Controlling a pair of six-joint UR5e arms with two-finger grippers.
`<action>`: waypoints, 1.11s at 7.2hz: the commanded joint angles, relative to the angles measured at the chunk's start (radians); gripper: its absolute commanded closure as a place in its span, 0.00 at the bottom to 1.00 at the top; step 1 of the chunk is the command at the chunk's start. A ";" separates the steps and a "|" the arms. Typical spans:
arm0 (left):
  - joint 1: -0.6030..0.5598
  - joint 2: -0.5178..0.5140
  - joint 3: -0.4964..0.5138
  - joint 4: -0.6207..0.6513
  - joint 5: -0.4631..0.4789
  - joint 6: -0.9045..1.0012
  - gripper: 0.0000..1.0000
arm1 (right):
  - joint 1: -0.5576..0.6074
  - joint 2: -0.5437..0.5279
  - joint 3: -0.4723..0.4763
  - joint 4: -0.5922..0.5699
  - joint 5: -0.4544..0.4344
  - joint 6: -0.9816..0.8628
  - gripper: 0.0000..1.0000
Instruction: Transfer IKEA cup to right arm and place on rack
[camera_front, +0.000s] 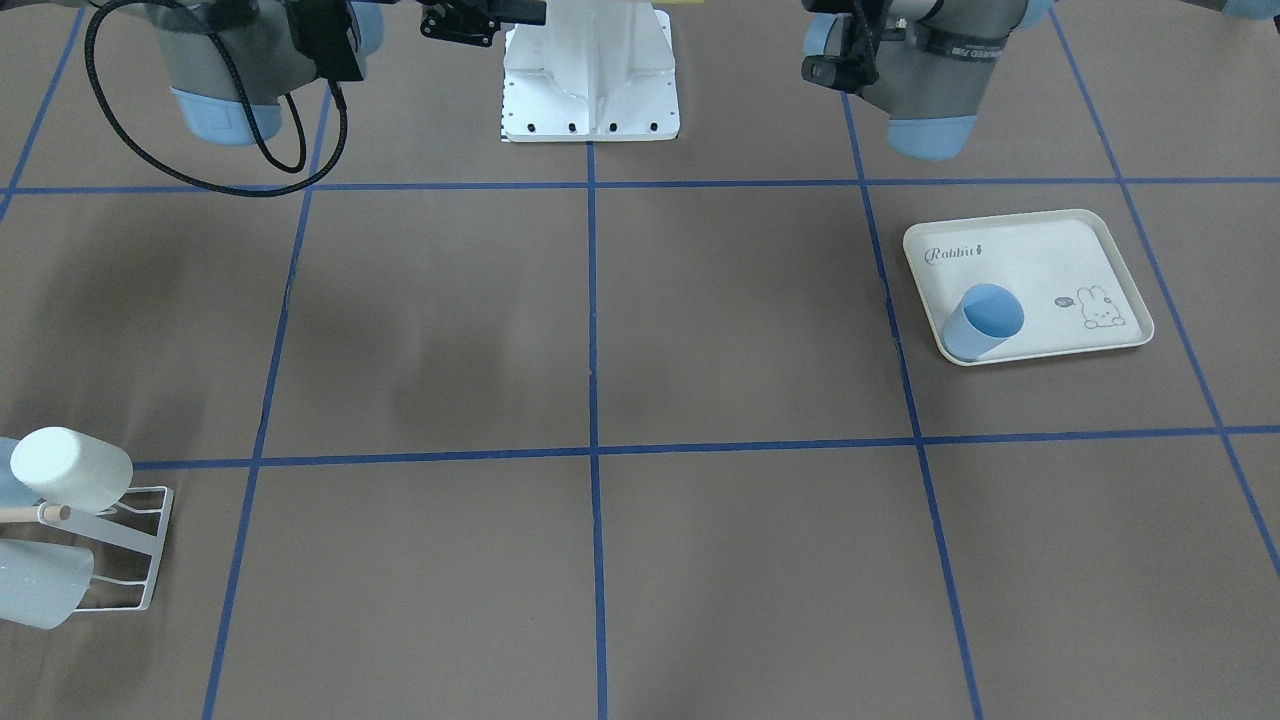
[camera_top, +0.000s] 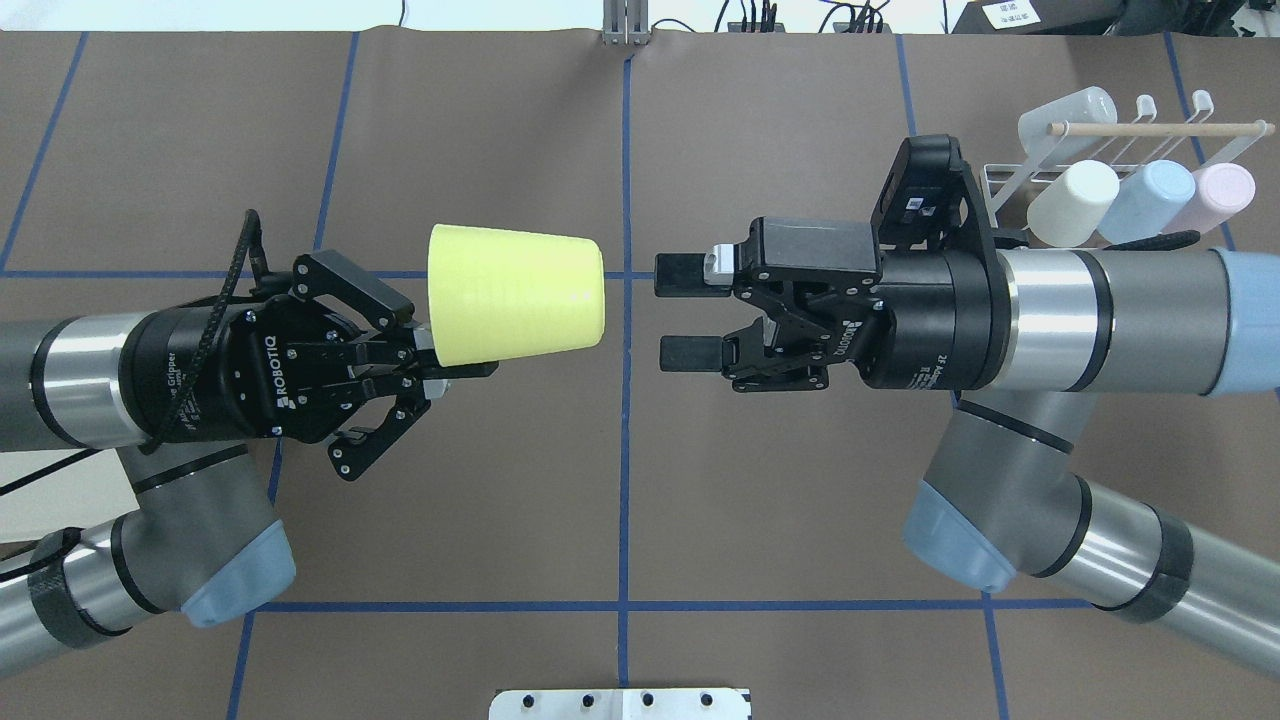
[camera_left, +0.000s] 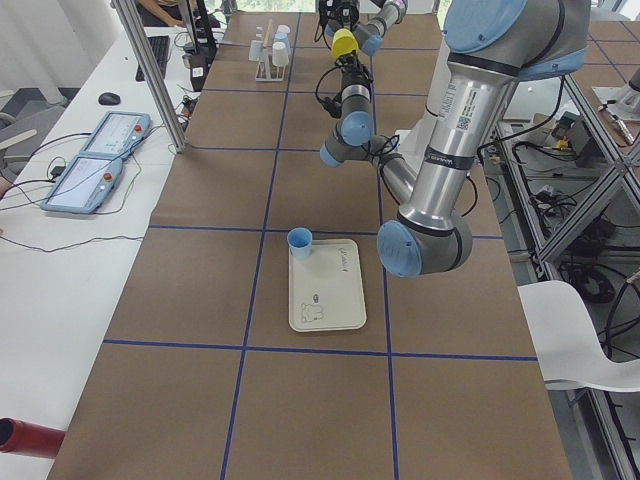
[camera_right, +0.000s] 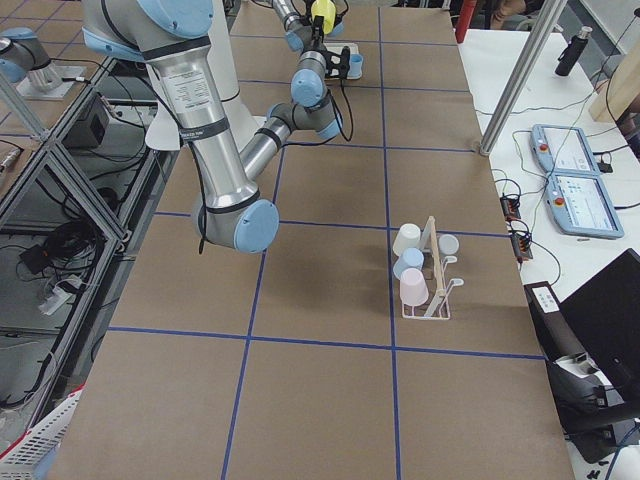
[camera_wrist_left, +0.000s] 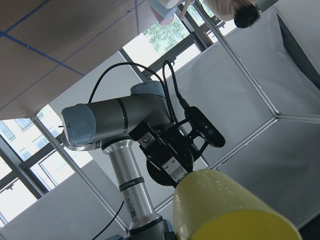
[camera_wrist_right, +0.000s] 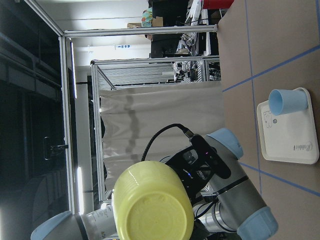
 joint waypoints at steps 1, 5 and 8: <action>0.028 -0.011 -0.003 -0.007 0.049 -0.015 1.00 | -0.038 0.027 0.004 0.005 -0.027 -0.002 0.02; 0.029 -0.010 -0.003 -0.008 0.049 -0.015 1.00 | -0.047 0.053 -0.012 0.003 -0.065 -0.005 0.02; 0.040 -0.005 0.007 -0.042 0.050 -0.016 1.00 | -0.046 0.055 -0.022 0.003 -0.080 -0.010 0.02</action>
